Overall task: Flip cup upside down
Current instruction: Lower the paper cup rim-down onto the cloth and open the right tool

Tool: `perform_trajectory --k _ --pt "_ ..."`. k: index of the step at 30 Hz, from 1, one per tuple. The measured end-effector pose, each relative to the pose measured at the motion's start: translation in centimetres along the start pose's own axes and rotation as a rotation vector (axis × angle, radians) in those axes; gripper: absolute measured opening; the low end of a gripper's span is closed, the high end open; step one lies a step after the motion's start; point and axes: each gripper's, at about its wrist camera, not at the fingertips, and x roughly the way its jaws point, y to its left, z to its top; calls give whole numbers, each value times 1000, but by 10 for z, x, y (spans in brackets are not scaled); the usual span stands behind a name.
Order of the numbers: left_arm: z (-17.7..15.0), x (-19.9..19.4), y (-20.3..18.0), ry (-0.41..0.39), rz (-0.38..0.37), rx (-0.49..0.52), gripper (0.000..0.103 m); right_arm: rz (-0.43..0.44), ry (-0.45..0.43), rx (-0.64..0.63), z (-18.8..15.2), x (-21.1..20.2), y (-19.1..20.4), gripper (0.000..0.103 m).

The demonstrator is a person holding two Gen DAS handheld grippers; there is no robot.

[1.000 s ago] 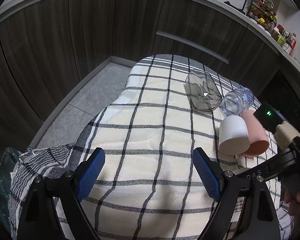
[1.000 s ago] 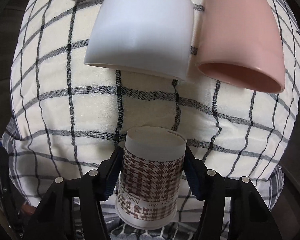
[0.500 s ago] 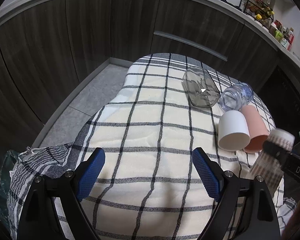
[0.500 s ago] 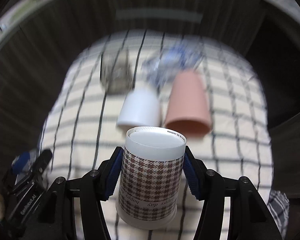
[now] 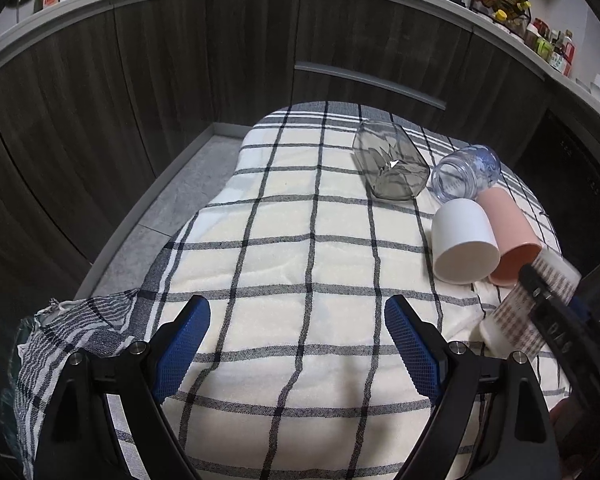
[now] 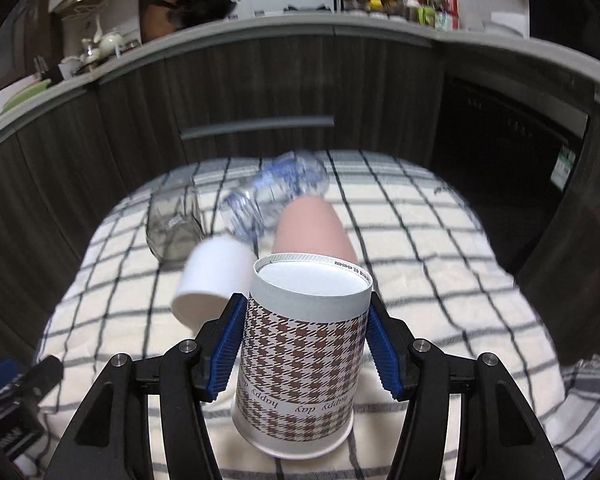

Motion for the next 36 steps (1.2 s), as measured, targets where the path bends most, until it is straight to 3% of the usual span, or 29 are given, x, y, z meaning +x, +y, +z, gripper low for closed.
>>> perform_trajectory --k 9,15,17,22,36 --pt "0 -3 2 3 -20 -9 89 -9 71 -37 -24 -15 2 58" --pt "-1 -9 -1 -15 -31 7 89 -9 74 -50 -27 -18 3 59" --pt "-2 -12 -1 -17 -34 6 89 -6 72 -51 -27 -19 3 63" --pt "-3 -22 1 -39 -36 2 89 0 50 -55 -25 -30 3 75" --pt "-11 -93 -6 -138 -68 6 93 52 -61 -44 -14 -107 -13 85"
